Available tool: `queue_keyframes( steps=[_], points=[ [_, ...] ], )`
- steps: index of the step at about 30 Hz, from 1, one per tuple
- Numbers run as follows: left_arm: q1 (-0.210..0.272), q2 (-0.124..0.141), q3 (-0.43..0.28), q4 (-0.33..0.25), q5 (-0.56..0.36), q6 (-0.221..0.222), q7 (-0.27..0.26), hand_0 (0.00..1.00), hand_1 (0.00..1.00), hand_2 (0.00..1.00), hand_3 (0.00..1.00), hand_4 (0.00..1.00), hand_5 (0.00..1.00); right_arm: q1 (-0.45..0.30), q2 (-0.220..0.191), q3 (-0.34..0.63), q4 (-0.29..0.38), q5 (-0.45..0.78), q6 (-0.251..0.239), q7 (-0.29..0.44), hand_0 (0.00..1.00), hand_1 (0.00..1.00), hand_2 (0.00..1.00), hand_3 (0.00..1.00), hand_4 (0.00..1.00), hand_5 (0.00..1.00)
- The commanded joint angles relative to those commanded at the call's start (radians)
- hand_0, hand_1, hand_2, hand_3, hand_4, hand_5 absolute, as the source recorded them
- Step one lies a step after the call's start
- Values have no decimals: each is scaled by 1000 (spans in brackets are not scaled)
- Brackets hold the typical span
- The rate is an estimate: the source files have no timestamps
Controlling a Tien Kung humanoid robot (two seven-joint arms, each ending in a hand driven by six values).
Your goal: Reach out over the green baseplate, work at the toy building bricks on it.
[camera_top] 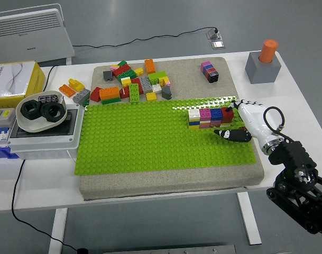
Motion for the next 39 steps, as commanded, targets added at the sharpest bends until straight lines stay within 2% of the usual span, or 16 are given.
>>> queue_keyframes(
  steps=[39],
  points=[
    [-3, 1, -3, 0, -2, 3, -4, 680, 349, 291, 470, 201, 2, 16, 9, -24, -39, 40, -5, 7, 790, 818, 872, 654, 907, 584]
  ],
)
